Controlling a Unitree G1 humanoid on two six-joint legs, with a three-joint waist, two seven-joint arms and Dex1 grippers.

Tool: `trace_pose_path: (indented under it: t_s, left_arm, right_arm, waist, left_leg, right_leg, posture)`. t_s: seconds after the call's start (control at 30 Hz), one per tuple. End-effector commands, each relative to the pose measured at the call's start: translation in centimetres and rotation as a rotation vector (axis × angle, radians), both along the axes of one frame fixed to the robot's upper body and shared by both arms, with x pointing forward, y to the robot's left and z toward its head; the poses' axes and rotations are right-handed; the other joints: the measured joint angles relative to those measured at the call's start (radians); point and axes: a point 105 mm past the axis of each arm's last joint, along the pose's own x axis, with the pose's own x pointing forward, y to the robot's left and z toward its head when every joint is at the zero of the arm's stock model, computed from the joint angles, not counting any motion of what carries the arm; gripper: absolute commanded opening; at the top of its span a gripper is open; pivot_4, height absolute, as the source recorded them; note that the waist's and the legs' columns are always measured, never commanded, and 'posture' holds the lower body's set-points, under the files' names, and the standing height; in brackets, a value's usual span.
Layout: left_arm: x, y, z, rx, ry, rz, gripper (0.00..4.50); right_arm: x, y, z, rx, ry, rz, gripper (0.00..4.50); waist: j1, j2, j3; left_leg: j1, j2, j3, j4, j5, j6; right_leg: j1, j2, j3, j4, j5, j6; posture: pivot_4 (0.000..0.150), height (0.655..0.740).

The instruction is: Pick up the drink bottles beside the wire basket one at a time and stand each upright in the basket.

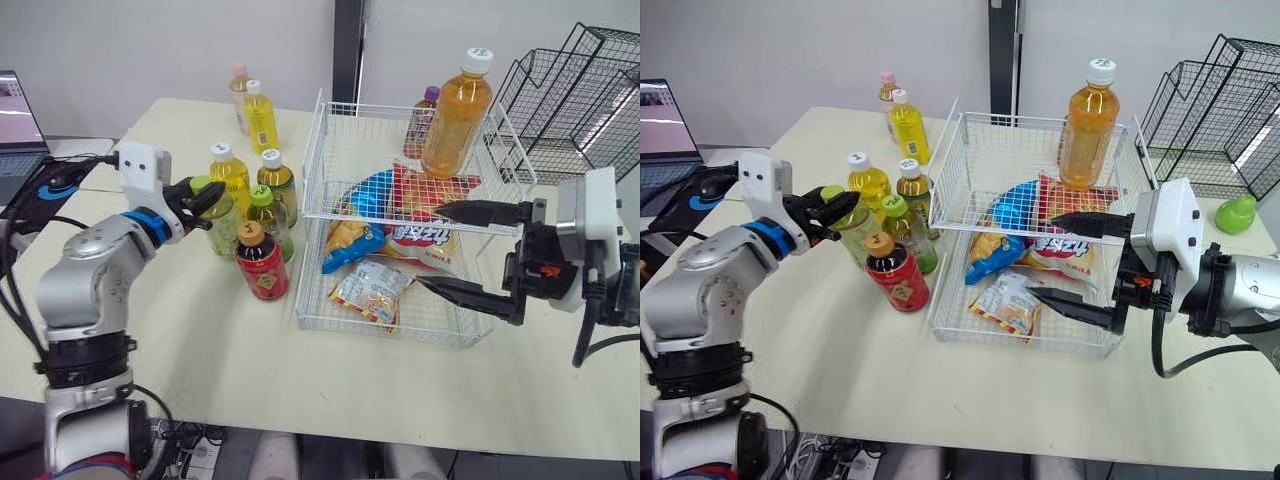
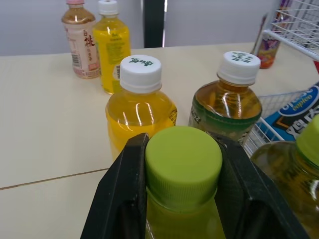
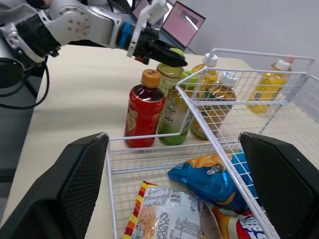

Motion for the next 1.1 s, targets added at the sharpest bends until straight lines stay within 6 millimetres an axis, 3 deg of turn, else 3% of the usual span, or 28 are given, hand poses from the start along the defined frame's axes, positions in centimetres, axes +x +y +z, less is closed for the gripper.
trace_pose_path:
  t_s: [0.03,0.2,0.3,0.37,0.53,0.73,0.83,1.1]
  left_arm:
    - [-1.7,-0.5,7.3,0.055,-0.167,-0.126,1.37]
    - [-1.8,-1.7,15.6,0.082,-0.231,-0.277,1.37]
    - [-1.4,-3.6,20.6,0.016,-0.3,-0.352,1.37]
    - [-1.3,-5.7,22.8,0.003,-0.32,-0.431,1.37]
    - [-0.9,-12.1,25.6,-0.017,-0.345,-0.637,1.37]
    - [-0.3,-18.8,25.4,-0.029,-0.335,-0.797,1.37]
    - [0.6,-21.6,23.6,0.009,-0.32,-0.834,1.37]
    - [3.8,-25.1,18.2,0.04,-0.266,-0.763,1.37]
  right_arm:
    - [0.0,-0.4,1.4,0.028,-0.059,-0.038,4.5]
    - [0.2,-0.8,0.8,0.017,-0.052,-0.1,4.5]
    - [0.4,-1.3,0.9,0.034,-0.057,-0.15,4.5]
    - [0.5,-1.6,0.7,0.029,-0.054,-0.178,4.5]
    - [0.6,-2.5,1.1,0.071,-0.078,-0.263,4.5]
    - [0.1,-3.2,0.9,0.06,-0.076,-0.325,4.5]
    - [-0.3,-3.6,1.1,0.065,-0.093,-0.36,4.5]
    - [-1.1,-4.7,1.6,0.057,-0.127,-0.45,4.5]
  waist:
    - [0.0,0.0,0.0]
    - [0.012,-0.005,0.002]
    - [0.018,-0.005,0.002]
    - [0.018,-0.005,0.002]
    - [0.011,-0.005,0.003]
    - [0.0,-0.002,0.004]
    - [-0.01,0.001,0.006]
    - [-0.023,0.004,0.007]
  left_leg:
    - [0.0,0.0,0.0,0.0,0.0,0.0]
    - [-0.006,-0.001,-0.007,0.002,0.0,0.0]
    - [-0.007,-0.003,-0.01,0.002,0.0,0.0]
    - [-0.007,-0.004,-0.011,0.002,0.0,0.0]
    - [-0.007,-0.003,-0.012,0.002,0.0,0.0]
    - [-0.008,-0.003,-0.011,0.0,0.0,0.0]
    - [-0.008,-0.003,-0.011,-0.001,0.0,0.0]
    - [-0.007,-0.003,-0.01,-0.001,0.0,0.0]
  right_leg:
    - [0.0,0.0,0.0,0.0,0.0,0.0]
    - [-0.001,0.0,-0.008,-0.003,0.0,0.0]
    - [0.002,-0.002,-0.013,-0.005,0.0,0.0]
    - [0.003,-0.002,-0.014,-0.005,0.0,0.0]
    - [0.002,-0.001,-0.015,-0.005,-0.001,-0.001]
    - [0.0,-0.001,-0.014,-0.005,-0.001,-0.001]
    - [0.0,-0.001,-0.013,-0.004,-0.001,-0.002]
    - [0.0,-0.001,-0.012,-0.003,-0.002,-0.002]
  posture:
    - [0.15,0.6978]
    - [0.15,0.6978]
    - [0.15,0.6978]
    - [0.15,0.6978]
    - [0.15,0.6978]
    - [0.15,0.6978]
    - [0.15,0.6978]
    - [0.15,0.6978]
